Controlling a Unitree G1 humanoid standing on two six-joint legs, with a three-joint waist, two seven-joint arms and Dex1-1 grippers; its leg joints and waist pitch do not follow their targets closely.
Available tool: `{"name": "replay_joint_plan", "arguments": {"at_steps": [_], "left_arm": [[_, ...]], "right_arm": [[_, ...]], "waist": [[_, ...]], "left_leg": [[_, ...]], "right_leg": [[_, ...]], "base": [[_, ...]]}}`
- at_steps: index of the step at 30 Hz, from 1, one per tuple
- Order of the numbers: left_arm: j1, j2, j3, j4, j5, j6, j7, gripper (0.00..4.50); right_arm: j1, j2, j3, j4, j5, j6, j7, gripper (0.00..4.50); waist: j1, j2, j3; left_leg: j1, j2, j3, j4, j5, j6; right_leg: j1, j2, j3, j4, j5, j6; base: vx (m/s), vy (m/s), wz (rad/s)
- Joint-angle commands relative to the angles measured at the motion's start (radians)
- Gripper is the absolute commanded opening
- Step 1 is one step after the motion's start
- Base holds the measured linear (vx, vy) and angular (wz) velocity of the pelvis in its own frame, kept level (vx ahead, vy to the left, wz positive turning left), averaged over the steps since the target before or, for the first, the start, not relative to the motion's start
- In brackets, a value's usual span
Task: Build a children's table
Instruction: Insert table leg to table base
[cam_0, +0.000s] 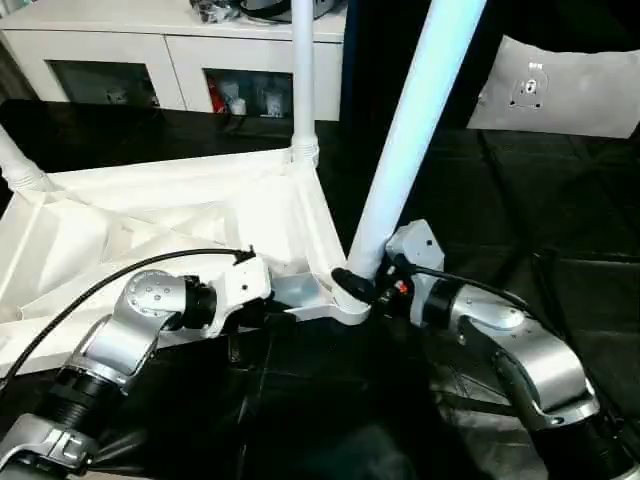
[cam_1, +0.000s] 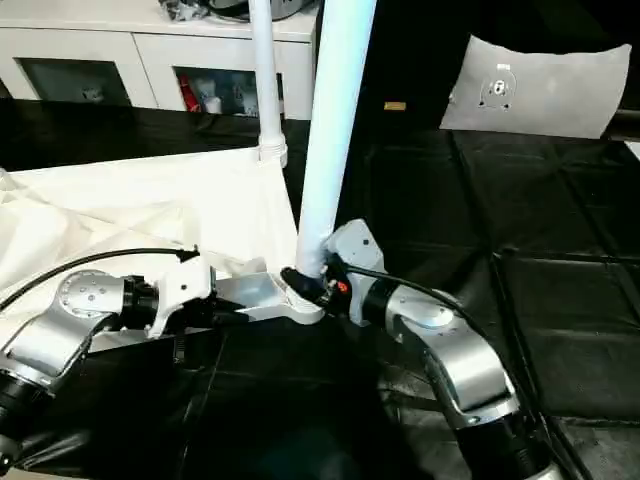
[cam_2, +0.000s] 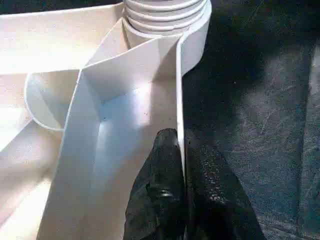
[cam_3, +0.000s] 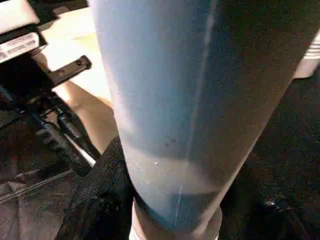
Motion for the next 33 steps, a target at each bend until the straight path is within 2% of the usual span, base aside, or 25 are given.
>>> {"name": "replay_joint_plan", "arguments": {"at_steps": [1, 4, 7, 9, 11, 12, 16, 19, 23, 24, 25, 26, 27, 28, 29, 30, 31, 32, 33], "left_arm": [[-0.004, 0.006, -0.022, -0.001, 0.006, -0.018, -0.032, 0.0], [-0.023, 0.01, -0.047, -0.02, -0.004, -0.041, -0.093, 0.0], [-0.05, 0.004, -0.059, -0.012, -0.004, -0.043, -0.116, 0.0], [-0.08, -0.006, -0.061, 0.017, 0.008, -0.056, -0.119, 0.0], [-0.106, -0.012, -0.056, 0.054, 0.021, -0.064, -0.116, 0.0], [-0.113, -0.012, -0.056, 0.065, 0.026, -0.068, -0.115, 0.0], [-0.123, -0.003, -0.051, 0.087, 0.04, -0.071, -0.109, 0.0], [-0.119, 0.007, -0.038, 0.09, 0.037, -0.055, -0.096, 0.0], [-0.083, 0.015, -0.014, 0.049, 0.021, -0.007, -0.077, 0.0], [-0.078, 0.013, -0.007, 0.043, 0.021, 0.003, -0.067, 0.0], [-0.077, 0.012, -0.004, 0.041, 0.023, 0.005, -0.061, 0.0], [-0.05, 0.001, 0.025, -0.007, 0.016, 0.069, -0.004, 0.0], [-0.05, 0.001, 0.025, -0.007, 0.016, 0.069, -0.004, 0.0], [-0.039, -0.007, 0.039, -0.027, 0.01, 0.098, 0.022, 0.0], [-0.016, -0.024, 0.056, -0.078, 0.011, 0.157, 0.073, 0.0], [0.021, -0.054, 0.074, -0.162, 0.009, 0.243, 0.139, 0.0], [0.033, -0.064, 0.078, -0.189, 0.008, 0.271, 0.159, 0.0], [0.05, -0.078, 0.085, -0.228, 0.007, 0.311, 0.186, 0.0], [0.061, -0.099, 0.085, -0.26, 0.018, 0.345, 0.219, 0.0]], "right_arm": [[0.013, -0.01, 0.034, 0.021, 0.018, 0.015, 0.056, 1.89], [0.009, -0.043, 0.048, 0.041, 0.045, -0.006, 0.154, 1.89], [0.005, -0.08, 0.08, 0.06, 0.041, -0.024, 0.234, 1.89], [0.004, -0.105, 0.115, 0.068, 0.025, -0.045, 0.291, 1.89], [0.008, -0.112, 0.135, 0.073, 0.015, -0.057, 0.316, 1.89], [0.008, -0.111, 0.137, 0.077, 0.011, -0.056, 0.315, 1.89], [0.009, -0.101, 0.138, 0.102, -0.006, -0.069, 0.302, 1.89], [0.003, -0.068, 0.113, 0.146, -0.021, -0.085, 0.254, 1.89], [0.003, -0.027, 0.078, 0.191, -0.037, -0.093, 0.188, 1.89], [0.002, -0.018, 0.071, 0.2, -0.038, -0.092, 0.174, 1.89], [0.001, -0.014, 0.067, 0.204, -0.039, -0.091, 0.168, 1.89], [-0.001, 0.026, 0.035, 0.227, -0.05, -0.082, 0.089, 1.89], [-0.001, 0.026, 0.035, 0.227, -0.05, -0.082, 0.089, 1.89], [-0.003, 0.044, 0.021, 0.24, -0.056, -0.081, 0.053, 1.89], [-0.005, 0.072, 0.0, 0.255, -0.067, -0.082, -0.008, 1.89], [-0.009, 0.11, -0.028, 0.276, -0.078, -0.083, -0.087, 1.89], [-0.01, 0.122, -0.036, 0.283, -0.081, -0.084, -0.111, 1.89], [-0.012, 0.14, -0.047, 0.293, -0.086, -0.086, -0.145, 1.89], [-0.018, 0.158, -0.059, 0.307, -0.088, -0.092, -0.174, 1.89]], "waist": [[0.001, 0.001, -0.064], [0.002, 0.003, -0.064], [0.004, 0.004, -0.062], [0.009, 0.004, -0.059], [0.015, 0.003, -0.059], [0.02, 0.004, -0.06], [0.024, 0.003, -0.061], [0.023, 0.002, -0.059], [0.017, 0.002, -0.054], [0.015, 0.007, -0.051], [0.012, 0.004, -0.05], [0.01, 0.004, -0.049], [0.007, 0.012, -0.049], [-0.002, 0.006, -0.048], [-0.004, 0.012, -0.048], [-0.013, 0.007, -0.047], [-0.016, 0.006, -0.047], [-0.025, 0.008, -0.047], [-0.029, 0.007, -0.049]], "left_leg": [[-0.017, 0.06, -0.005, -0.089, -0.024, 0.043], [-0.017, 0.06, -0.005, -0.088, -0.012, 0.054], [-0.016, 0.061, -0.002, -0.087, -0.026, 0.064], [-0.01, 0.061, 0.0, -0.088, -0.05, 0.062], [-0.012, 0.063, 0.003, -0.09, -0.059, 0.058], [-0.008, 0.065, 0.006, -0.09, -0.058, 0.052], [-0.01, 0.066, 0.008, -0.092, -0.058, 0.037], [-0.01, 0.065, 0.008, -0.095, -0.092, 0.027], [-0.012, 0.065, 0.005, -0.101, -0.141, 0.011], [-0.01, 0.063, 0.004, -0.102, -0.162, 0.008], [-0.01, 0.062, 0.004, -0.103, -0.173, 0.009], [-0.007, 0.06, 0.003, -0.102, -0.189, 0.01], [-0.007, 0.064, 0.001, -0.104, -0.195, 0.001], [-0.014, 0.062, -0.001, -0.105, -0.203, 0.001], [-0.013, 0.062, -0.004, -0.106, -0.209, -0.005], [-0.015, 0.062, -0.004, -0.107, -0.212, -0.005], [-0.017, 0.065, -0.006, -0.107, -0.209, -0.012], [-0.021, 0.06, -0.006, -0.107, -0.211, -0.004], [-0.019, 0.062, -0.005, -0.105, -0.204, 0.001]], "right_leg": [[0.067, -0.08, 0.053, -0.057, -0.233, -0.237], [0.068, -0.081, 0.052, -0.054, -0.21, -0.249], [0.067, -0.083, 0.053, -0.057, -0.22, -0.259], [0.063, -0.08, 0.052, -0.063, -0.264, -0.252], [0.065, -0.082, 0.053, -0.065, -0.288, -0.243], [0.062, -0.082, 0.053, -0.066, -0.296, -0.237], [0.063, -0.081, 0.052, -0.063, -0.289, -0.23], [0.061, -0.081, 0.052, -0.069, -0.338, -0.219], [0.059, -0.082, 0.051, -0.077, -0.432, -0.184], [0.055, -0.082, 0.05, -0.082, -0.47, -0.174], [0.054, -0.081, 0.049, -0.086, -0.494, -0.164], [0.051, -0.08, 0.047, -0.092, -0.539, -0.147], [0.049, -0.084, 0.049, -0.087, -0.538, -0.15], [0.051, -0.081, 0.045, -0.092, -0.561, -0.139], [0.05, -0.081, 0.044, -0.09, -0.579, -0.128], [0.049, -0.08, 0.043, -0.094, -0.581, -0.125], [0.049, -0.082, 0.043, -0.089, -0.57, -0.134], [0.049, -0.077, 0.04, -0.093, -0.57, -0.129], [0.048, -0.077, 0.042, -0.091, -0.539, -0.139]], "base": [[0.0, 0.0, 0.0], [0.0, 0.0, 0.0], [0.0, 0.0, 0.0], [0.0, 0.0, 0.0], [0.0, 0.0, 0.0], [0.0, 0.0, 0.0], [0.0, 0.0, 0.0], [0.0, 0.0, 0.0], [0.0, 0.0, 0.0], [0.0, 0.0, 0.0], [0.0, 0.0, 0.0], [0.0, 0.0, 0.0], [0.0, 0.0, 0.0], [0.0, 0.0, 0.0], [0.0, 0.0, 0.0], [0.0, 0.0, 0.0], [0.0, 0.0, 0.0], [0.0, 0.0, 0.0], [0.0, 0.0, 0.0]]}}
